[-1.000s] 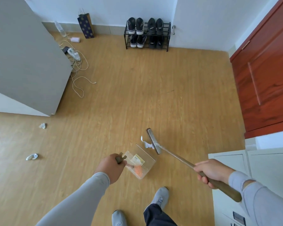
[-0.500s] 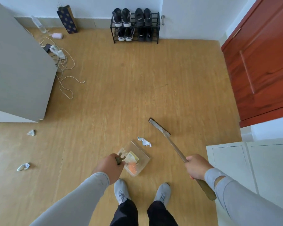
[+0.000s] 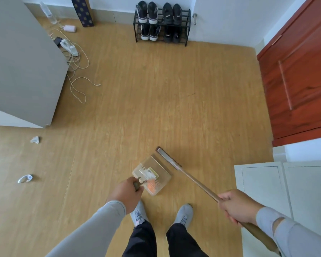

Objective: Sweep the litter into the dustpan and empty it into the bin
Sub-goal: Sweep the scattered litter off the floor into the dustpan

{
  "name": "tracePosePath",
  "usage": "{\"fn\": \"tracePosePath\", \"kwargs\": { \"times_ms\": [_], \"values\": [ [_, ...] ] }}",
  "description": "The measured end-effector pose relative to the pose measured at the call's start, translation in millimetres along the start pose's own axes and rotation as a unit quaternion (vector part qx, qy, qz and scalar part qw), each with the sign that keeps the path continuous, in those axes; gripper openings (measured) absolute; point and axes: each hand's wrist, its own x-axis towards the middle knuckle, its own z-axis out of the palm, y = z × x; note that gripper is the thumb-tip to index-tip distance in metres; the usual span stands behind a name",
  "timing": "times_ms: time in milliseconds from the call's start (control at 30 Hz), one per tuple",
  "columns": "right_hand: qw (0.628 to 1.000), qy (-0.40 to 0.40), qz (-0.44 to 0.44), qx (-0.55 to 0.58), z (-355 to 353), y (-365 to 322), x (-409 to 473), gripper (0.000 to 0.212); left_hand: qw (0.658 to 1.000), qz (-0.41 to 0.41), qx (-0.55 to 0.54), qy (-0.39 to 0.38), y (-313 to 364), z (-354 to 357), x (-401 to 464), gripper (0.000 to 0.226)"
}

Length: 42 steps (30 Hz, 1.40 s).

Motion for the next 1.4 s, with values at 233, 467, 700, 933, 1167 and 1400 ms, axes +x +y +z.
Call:
{"fn": "tracePosePath", "kwargs": {
  "times_ms": [233,467,700,933,1167,1400],
  "values": [
    [0.998,0.057,-0.007,0.016,5,-16,19,0.052,1.000,0.012,-0.012,0.006,-9,-6,-4,0.027],
    [0.994,0.096,-0.012,0.049,-14,-56,-10,0.051,0.998,0.033,-0.048,0.033,-28,-73,-26,0.020],
    [0.987,0.133,-0.042,0.075,-25,-122,-38,0.015,0.991,0.072,-0.073,0.090,-33,-151,-38,0.015],
    [0.984,0.140,-0.056,0.093,-71,-171,-3,0.012,0.986,0.075,-0.067,0.136,-3,-193,-4,0.019],
    [0.985,0.123,-0.069,0.095,-169,-213,73,0.015,0.981,0.049,-0.075,0.169,72,-248,63,0.019],
    [0.985,0.115,-0.083,0.100,-277,-253,102,0.009,0.970,0.019,-0.093,0.226,173,-307,125,0.031]
  ]
}}
